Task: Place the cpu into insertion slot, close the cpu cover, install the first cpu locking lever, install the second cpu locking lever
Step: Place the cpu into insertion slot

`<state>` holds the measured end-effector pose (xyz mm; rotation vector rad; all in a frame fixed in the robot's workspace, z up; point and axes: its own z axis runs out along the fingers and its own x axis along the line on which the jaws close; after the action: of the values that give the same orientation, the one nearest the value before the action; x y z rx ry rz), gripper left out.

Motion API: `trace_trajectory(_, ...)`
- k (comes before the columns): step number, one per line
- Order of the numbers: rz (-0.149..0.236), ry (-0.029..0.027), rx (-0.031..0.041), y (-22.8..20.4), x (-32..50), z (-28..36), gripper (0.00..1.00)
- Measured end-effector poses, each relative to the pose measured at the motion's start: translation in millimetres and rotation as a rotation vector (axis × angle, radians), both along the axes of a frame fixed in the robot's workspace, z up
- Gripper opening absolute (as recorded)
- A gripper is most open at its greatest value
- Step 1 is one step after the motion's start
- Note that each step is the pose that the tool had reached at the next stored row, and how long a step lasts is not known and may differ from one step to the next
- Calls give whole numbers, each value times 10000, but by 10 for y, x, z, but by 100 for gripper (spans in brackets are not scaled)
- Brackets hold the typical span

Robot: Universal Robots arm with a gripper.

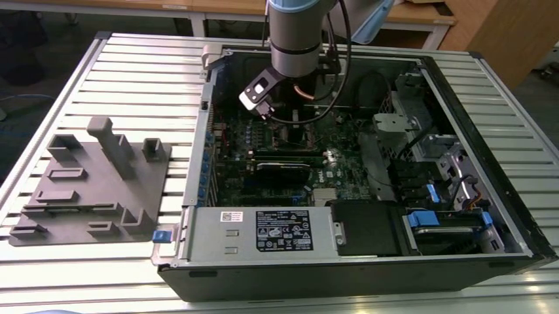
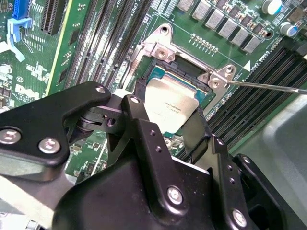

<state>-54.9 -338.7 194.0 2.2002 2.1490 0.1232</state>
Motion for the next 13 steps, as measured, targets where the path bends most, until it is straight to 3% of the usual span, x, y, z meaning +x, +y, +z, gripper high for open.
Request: trace_trajectory(13, 0, -22, -2, -1, -22, -3, 54)
